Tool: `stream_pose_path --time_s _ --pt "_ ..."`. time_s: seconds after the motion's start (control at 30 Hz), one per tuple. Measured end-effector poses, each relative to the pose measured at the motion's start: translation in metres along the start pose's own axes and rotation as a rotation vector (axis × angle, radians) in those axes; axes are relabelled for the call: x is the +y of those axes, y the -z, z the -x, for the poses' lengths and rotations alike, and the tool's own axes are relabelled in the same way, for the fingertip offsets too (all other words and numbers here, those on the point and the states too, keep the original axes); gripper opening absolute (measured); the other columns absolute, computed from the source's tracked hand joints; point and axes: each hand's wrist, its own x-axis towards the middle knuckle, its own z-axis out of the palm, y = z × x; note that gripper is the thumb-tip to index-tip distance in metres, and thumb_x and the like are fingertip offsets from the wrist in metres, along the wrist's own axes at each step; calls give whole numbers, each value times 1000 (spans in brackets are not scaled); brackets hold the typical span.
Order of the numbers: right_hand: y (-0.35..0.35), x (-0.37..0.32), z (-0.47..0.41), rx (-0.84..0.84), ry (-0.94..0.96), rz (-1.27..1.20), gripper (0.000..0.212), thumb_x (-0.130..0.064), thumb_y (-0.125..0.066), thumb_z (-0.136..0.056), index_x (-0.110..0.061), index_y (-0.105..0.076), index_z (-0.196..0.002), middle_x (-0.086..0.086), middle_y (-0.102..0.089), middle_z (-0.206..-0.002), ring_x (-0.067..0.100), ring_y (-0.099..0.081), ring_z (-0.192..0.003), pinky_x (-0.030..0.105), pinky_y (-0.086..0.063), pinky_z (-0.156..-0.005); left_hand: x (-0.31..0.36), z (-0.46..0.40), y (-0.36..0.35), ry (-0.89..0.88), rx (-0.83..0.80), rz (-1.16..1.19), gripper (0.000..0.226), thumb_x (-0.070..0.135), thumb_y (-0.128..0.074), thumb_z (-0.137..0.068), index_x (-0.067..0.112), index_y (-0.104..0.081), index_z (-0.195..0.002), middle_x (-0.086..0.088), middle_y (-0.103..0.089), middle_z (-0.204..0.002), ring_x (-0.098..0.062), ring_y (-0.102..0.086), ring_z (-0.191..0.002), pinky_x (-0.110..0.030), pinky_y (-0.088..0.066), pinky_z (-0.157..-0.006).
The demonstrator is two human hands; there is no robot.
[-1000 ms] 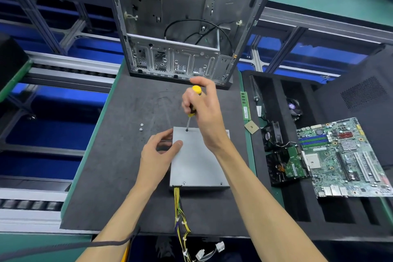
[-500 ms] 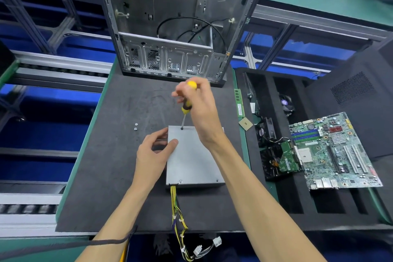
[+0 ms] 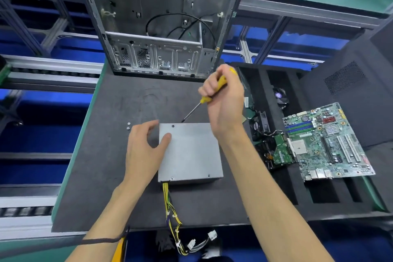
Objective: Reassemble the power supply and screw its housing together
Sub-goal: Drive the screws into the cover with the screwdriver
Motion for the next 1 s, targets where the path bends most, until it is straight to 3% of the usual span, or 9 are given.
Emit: stream_pose_path --time_s 0.13,0.23,0.37,0.43,0.57,0.7,0.8,1.0 --pt "48 -47 1 128 -17 -279 29 -26 -42 -107 -16 -48 -81 -3 -31 -60 9 -25 -45 20 -25 -41 53 15 -22 -194 -12 14 21 19 -69 -93 26 -66 -112 12 -59 -110 -1 -57 -100 -20 -44 -88" --pt "96 -77 10 203 0 -353 35 -37 -39 -108 -18 -49 -80 -4 -27 -61 9 -21 -44 20 -16 -35 89 39 -57 -254 -225 70 16 12 -67 -93 27 -70 -96 16 -66 -96 -3 -62 -88 -14 -47 -79" --pt "160 -109 32 296 40 -372 37 -38 -37 -107 -19 -48 -78 -4 -26 -60 10 -17 -45 21 -13 -35 109 75 -121 -245 -553 -5 19 13 -64 -92 30 -71 -94 15 -70 -85 -2 -63 -80 -7 -45 -72" --pt "190 -121 45 323 58 -369 36 -36 -37 -106 -19 -49 -76 -5 -25 -58 10 -16 -44 22 -13 -33 108 87 -155 -231 -670 -107 18 15 -62 -93 30 -71 -98 16 -69 -84 -1 -62 -78 -10 -46 -71" --pt "242 -134 70 369 79 -377 37 -36 -40 -104 -20 -52 -73 -4 -24 -56 11 -15 -42 24 -19 -31 95 95 -212 -299 -780 -404 17 20 -60 -94 29 -69 -106 15 -71 -94 -6 -64 -85 -30 -54 -82" --pt "284 -134 85 381 67 -411 37 -38 -39 -104 -19 -49 -74 -4 -23 -55 11 -16 -40 24 -20 -30 83 93 -259 -471 -846 -738 24 18 -56 -94 26 -68 -113 7 -74 -109 -19 -66 -102 -32 -45 -92" --pt "306 -130 91 386 52 -423 36 -38 -39 -104 -19 -50 -76 -4 -24 -55 11 -16 -40 24 -19 -31 78 90 -287 -583 -890 -955 28 15 -55 -91 24 -67 -115 1 -74 -110 -23 -66 -103 -35 -38 -97" --pt "331 -125 92 392 24 -429 39 -37 -37 -105 -18 -51 -75 -3 -26 -55 11 -18 -39 24 -21 -31 71 95 -324 -495 -1057 -1170 14 7 -57 -83 10 -55 -97 -13 -66 -101 -34 -65 -87 -35 -43 -67"
